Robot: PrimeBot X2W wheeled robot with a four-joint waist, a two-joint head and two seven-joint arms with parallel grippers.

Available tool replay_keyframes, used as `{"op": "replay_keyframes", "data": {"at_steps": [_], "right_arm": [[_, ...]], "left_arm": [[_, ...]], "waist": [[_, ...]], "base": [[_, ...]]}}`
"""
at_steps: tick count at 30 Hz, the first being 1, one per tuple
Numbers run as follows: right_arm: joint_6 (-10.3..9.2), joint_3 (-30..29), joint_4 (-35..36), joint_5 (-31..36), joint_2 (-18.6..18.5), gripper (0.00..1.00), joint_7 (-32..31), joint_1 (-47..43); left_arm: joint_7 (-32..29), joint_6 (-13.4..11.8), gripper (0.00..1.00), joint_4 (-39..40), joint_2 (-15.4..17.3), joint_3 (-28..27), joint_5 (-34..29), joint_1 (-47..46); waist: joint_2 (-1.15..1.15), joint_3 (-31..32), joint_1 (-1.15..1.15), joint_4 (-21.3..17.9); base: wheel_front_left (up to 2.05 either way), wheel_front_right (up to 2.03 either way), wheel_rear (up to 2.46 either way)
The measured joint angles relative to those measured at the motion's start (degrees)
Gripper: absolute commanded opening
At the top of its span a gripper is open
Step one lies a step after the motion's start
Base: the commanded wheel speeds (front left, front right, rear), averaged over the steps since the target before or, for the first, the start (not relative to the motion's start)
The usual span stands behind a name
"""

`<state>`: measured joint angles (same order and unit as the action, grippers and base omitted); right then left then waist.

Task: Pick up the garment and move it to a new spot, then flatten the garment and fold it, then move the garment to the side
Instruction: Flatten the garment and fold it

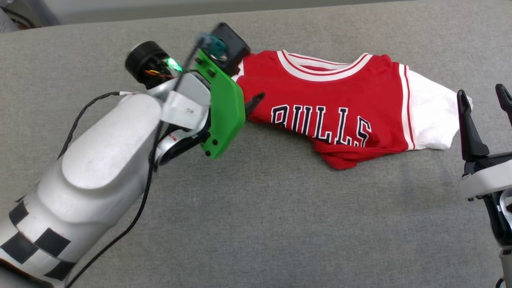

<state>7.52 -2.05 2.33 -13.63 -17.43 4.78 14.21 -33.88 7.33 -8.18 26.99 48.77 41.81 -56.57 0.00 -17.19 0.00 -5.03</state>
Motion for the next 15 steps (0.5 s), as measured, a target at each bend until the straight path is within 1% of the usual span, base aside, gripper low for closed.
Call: {"op": "replay_keyframes", "data": {"at_steps": [3, 8, 10, 11, 15], "right_arm": [[0.00, 0.4, -0.1, -0.1, 0.1, 1.00, 0.1, 0.2], [0.00, 1.2, -0.2, -0.1, 1.0, 1.00, 0.8, 1.8], [0.00, 1.7, -0.4, -0.2, 1.2, 1.00, 1.3, 2.8], [0.00, 2.3, -1.6, -0.4, 1.2, 1.00, 2.2, 4.4], [0.00, 3.2, -3.6, -1.3, 1.3, 1.00, 3.6, 6.4]], "left_arm": [[-2.5, 0.0, 1.00, -1.4, 0.6, 5.1, 1.6, -3.2], [-3.4, 0.0, 1.00, -5.7, 0.8, 12.2, 3.4, -7.6], [-3.1, 0.0, 1.00, -7.8, 0.8, 14.5, 3.8, -9.0], [-1.3, 0.0, 1.00, -11.0, 0.7, 17.1, 4.0, -10.9], [0.3, 0.0, 1.00, -15.4, 0.5, 20.3, 4.9, -12.5]], "waist": [[0.00, -1.1, 0.00, -0.8], [0.00, -3.4, 0.00, -2.2], [0.00, -4.5, 0.00, -2.9], [0.00, -6.4, 0.00, -3.8], [0.00, -8.9, 0.00, -5.0]], "base": [[0.00, 0.00, 0.00], [0.00, 0.00, 0.00], [0.00, 0.00, 0.00], [0.00, 0.00, 0.00], [0.00, 0.00, 0.00]]}}
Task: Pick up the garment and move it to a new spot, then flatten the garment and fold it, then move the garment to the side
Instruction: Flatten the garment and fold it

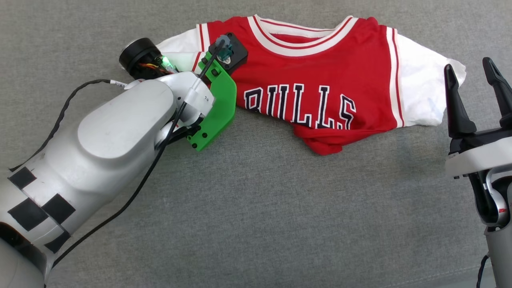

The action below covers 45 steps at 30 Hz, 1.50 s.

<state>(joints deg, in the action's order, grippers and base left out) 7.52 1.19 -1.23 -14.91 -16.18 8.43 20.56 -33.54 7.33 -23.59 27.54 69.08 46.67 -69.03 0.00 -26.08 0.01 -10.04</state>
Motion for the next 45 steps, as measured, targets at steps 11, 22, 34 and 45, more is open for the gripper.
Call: {"op": "replay_keyframes", "data": {"at_steps": [11, 22, 34, 45], "right_arm": [[0.00, 0.6, -2.8, -0.1, 0.2, 1.00, 2.0, 2.0], [0.00, -0.7, -3.4, 0.2, 0.3, 1.00, 2.5, 0.0], [0.00, -4.0, -2.9, -0.1, 0.5, 1.00, 1.6, -6.7], [0.00, -5.8, -1.7, -0.2, 0.9, 1.00, 0.3, -9.2]], "left_arm": [[-5.2, 0.0, 0.00, 1.0, 1.4, 1.6, 3.1, -1.5], [9.8, 0.0, 0.00, 3.9, 3.7, 4.2, 1.2, 2.1], [13.3, -6.5, 0.00, 20.5, 11.4, 4.3, -0.5, 14.8], [15.5, -9.2, 0.00, 19.8, 8.7, 4.5, -0.2, 28.0]], "waist": [[0.00, -3.6, -0.01, -2.0], [0.00, 1.1, 0.00, 0.3], [0.00, 9.3, -0.01, 4.4], [0.00, 11.1, -0.01, 5.8]], "base": [[0.00, 0.00, 0.00], [0.00, 0.00, 0.00], [0.00, 0.00, 0.00], [0.00, 0.00, 0.00]]}}
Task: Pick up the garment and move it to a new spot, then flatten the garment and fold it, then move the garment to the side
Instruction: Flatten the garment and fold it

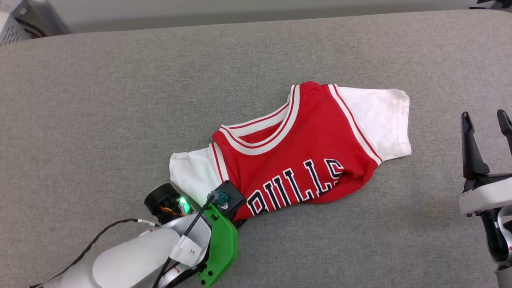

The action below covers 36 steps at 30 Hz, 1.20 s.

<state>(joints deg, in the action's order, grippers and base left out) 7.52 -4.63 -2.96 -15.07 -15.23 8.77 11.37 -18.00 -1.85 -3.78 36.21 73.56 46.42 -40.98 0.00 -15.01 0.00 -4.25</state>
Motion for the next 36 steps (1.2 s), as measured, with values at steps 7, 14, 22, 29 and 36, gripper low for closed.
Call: {"op": "replay_keyframes", "data": {"at_steps": [7, 14, 22, 29, 36], "right_arm": [[0.00, -0.7, 1.6, 0.8, 1.4, 1.00, -1.5, -2.2], [0.00, -1.7, 2.9, 1.4, 2.5, 1.00, -2.1, -3.7], [0.00, -1.3, 3.8, 1.7, 3.1, 1.00, -2.2, -3.8], [0.00, -0.9, 3.9, 1.7, 3.0, 1.00, -2.2, -3.6], [0.00, -0.1, 3.9, 1.7, 2.5, 1.00, -2.2, -1.5]], "left_arm": [[5.7, -1.5, 1.00, 1.9, -1.0, -2.9, -0.8, -0.1], [7.7, -4.6, 1.00, 9.1, 4.8, -10.7, 0.8, -4.2], [2.8, -3.3, 1.00, 7.6, 10.0, -16.5, 6.7, -10.3], [-8.2, 1.3, 1.00, 0.4, 10.3, -14.6, 13.6, -12.0], [-12.7, 3.8, 1.00, -9.1, 6.8, -12.0, 14.7, -12.6]], "waist": [[0.00, 2.6, 0.00, 1.4], [0.00, 4.2, 0.00, 3.0], [0.00, 3.1, 0.00, 3.0], [0.00, 1.4, 0.00, 2.4], [0.00, -1.1, 0.00, 1.4]], "base": [[0.00, 0.00, 0.00], [0.00, 0.00, 0.00], [0.00, 0.00, 0.00], [0.00, 0.00, 0.00], [0.00, 0.00, 0.00]]}}
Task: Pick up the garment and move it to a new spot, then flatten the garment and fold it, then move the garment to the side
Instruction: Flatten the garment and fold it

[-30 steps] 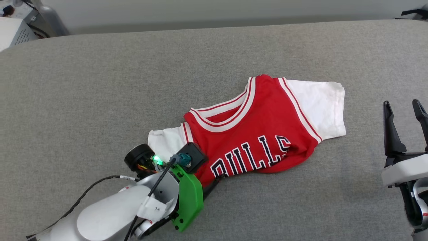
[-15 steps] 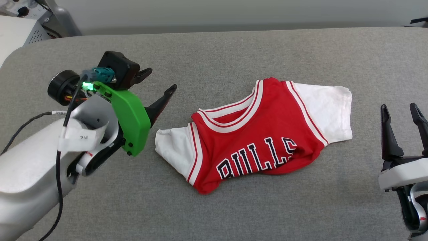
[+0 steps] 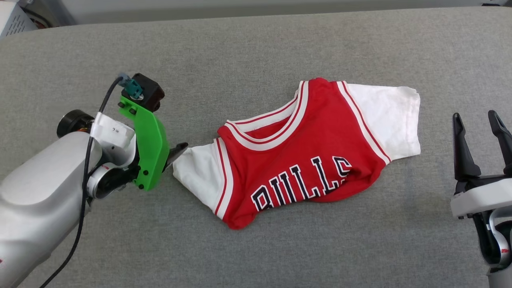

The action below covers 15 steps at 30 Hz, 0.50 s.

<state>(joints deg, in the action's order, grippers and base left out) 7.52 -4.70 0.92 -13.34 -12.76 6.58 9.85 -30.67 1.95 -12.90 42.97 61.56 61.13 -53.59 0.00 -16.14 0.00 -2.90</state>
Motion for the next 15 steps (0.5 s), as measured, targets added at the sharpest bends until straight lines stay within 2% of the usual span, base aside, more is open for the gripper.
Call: {"op": "replay_keyframes", "data": {"at_steps": [6, 13, 14, 15], "right_arm": [[0.00, 0.9, -0.5, 0.0, -0.3, 1.00, 0.2, 1.7], [0.00, 1.6, -1.9, 0.0, -0.7, 1.00, 1.1, 2.9], [0.00, 1.5, -2.0, 0.0, -0.8, 1.00, 1.3, 2.9], [0.00, 1.5, -2.2, 0.0, -0.8, 1.00, 1.3, 2.9]], "left_arm": [[-1.9, 2.2, 1.00, -7.8, -3.4, 3.6, -0.9, -0.3], [-2.2, 4.4, 1.00, -13.8, -5.0, 5.8, -2.4, -1.7], [-2.1, 4.5, 0.41, -14.0, -5.1, 5.8, -2.3, -1.8], [-1.3, 4.7, 0.00, -14.2, -5.1, 5.8, -2.3, -1.8]], "waist": [[0.00, -2.4, 0.00, -1.2], [0.00, -4.3, 0.00, -2.9], [0.00, -4.4, 0.00, -3.0], [0.00, -4.4, 0.00, -3.1]], "base": [[0.00, 0.00, 0.00], [0.00, 0.00, 0.00], [0.00, 0.00, 0.00], [0.00, 0.00, 0.00]]}}
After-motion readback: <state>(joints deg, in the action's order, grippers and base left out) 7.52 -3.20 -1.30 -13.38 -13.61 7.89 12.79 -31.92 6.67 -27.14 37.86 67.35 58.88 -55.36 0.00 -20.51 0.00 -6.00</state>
